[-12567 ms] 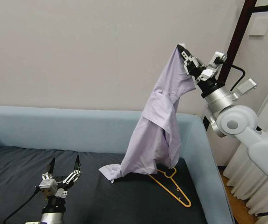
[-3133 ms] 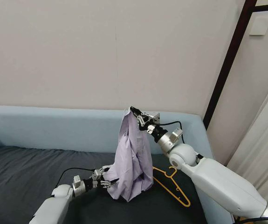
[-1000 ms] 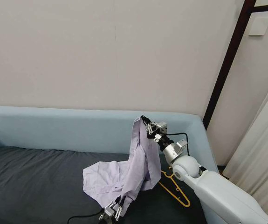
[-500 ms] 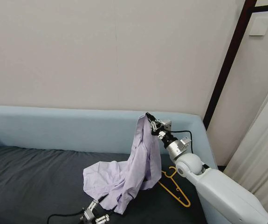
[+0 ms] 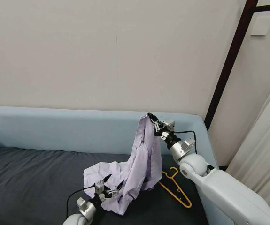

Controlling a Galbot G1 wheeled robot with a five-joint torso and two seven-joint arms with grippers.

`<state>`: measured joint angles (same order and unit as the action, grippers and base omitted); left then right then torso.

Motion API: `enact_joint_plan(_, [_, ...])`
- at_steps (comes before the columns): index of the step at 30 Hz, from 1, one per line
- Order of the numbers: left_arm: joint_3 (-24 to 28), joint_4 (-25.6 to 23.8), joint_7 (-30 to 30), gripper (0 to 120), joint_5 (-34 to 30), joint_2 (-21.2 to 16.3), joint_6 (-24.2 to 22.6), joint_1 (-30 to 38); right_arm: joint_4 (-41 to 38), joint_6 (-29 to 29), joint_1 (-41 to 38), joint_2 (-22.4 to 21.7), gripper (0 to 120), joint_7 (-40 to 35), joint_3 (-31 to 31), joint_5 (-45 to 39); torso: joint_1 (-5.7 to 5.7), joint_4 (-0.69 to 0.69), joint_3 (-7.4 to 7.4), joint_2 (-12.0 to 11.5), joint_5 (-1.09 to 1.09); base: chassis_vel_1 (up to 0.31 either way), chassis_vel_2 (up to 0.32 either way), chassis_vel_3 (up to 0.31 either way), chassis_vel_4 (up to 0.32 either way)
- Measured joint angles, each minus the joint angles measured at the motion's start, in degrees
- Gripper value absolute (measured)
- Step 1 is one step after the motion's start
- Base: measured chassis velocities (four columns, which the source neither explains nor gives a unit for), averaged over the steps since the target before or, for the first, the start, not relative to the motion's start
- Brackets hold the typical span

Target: Pick up the clothes from the sofa and hang them on the clothes hanger.

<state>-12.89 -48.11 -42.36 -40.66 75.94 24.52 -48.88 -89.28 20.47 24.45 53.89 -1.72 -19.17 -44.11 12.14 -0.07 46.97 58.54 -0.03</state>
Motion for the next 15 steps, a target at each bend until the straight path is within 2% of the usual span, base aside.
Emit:
enact_joint_plan(7, [-1.3,5.1,-4.4,100,-5.0,1.9,-4.2,2.7,-0.7,-0.2,-0.5,0.3,0,-0.2,-0.7,-0.1,0.0,0.01,0.0,0.0,0.0,0.0,0.0,0.0,0.0])
enact_joint_plan(15, [-1.4,9.0,-7.6,100,-7.3,2.5,-8.6,4.4,-1.2,-0.4,-1.3,0.5,0,-0.5,-1.0,-0.5,0.0,0.01,0.0,0.0,0.0,0.0,0.0,0.0,0.0])
